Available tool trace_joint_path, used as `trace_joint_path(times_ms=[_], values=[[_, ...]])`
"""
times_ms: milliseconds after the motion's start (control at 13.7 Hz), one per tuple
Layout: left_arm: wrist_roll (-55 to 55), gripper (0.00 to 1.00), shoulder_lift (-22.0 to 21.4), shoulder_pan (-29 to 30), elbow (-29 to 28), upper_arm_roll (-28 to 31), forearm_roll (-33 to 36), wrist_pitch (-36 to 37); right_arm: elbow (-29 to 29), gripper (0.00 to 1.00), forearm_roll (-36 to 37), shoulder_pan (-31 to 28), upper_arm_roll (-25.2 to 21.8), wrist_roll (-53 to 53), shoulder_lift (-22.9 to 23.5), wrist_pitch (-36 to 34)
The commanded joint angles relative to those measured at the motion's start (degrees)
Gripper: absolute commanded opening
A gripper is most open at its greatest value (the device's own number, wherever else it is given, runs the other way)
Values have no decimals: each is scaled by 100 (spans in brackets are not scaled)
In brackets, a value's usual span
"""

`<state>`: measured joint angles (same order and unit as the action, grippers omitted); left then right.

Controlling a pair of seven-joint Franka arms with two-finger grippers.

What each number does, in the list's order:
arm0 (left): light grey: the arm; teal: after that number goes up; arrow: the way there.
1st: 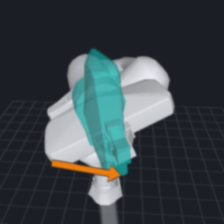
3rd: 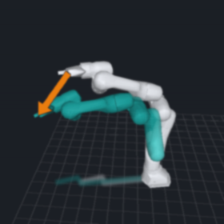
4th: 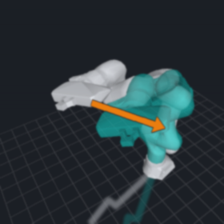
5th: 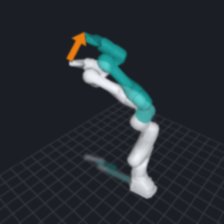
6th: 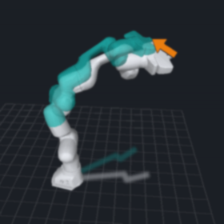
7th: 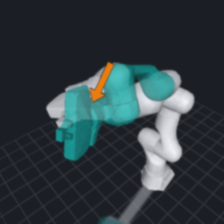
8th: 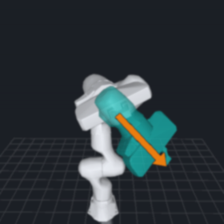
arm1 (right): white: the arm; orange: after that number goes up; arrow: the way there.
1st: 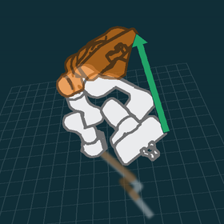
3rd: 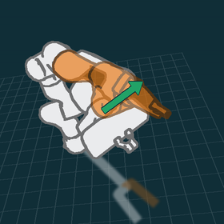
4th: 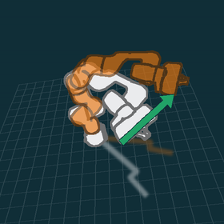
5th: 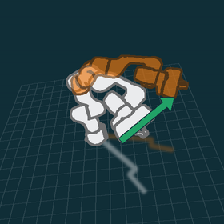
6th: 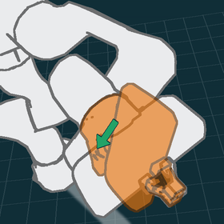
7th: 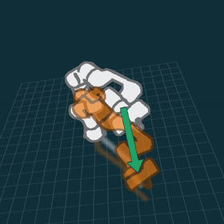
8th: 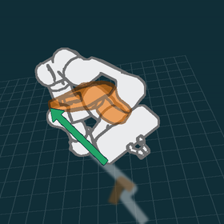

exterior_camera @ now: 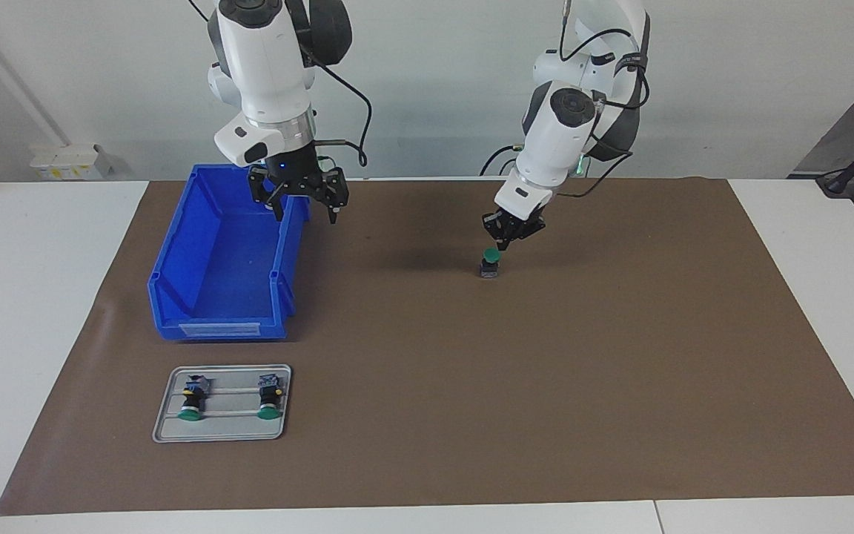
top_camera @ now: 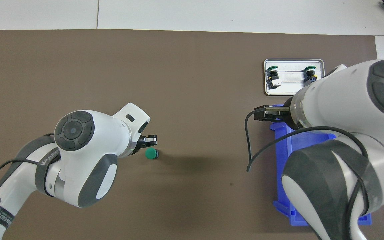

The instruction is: Place and press button with both arms

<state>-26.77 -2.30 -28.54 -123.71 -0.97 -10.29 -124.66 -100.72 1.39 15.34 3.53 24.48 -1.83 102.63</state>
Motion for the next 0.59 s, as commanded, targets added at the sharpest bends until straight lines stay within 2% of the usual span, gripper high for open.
trace_joint_path(times_ms=[0,513], values=[[-162,0,-86,-117,-240,80,132,-199,-159,97,-68,-66,25,-31,-151,-23],[-153,0,-60,-248,-741,53,132,-928,-203,97,-68,-66,25,-31,-177,-23]])
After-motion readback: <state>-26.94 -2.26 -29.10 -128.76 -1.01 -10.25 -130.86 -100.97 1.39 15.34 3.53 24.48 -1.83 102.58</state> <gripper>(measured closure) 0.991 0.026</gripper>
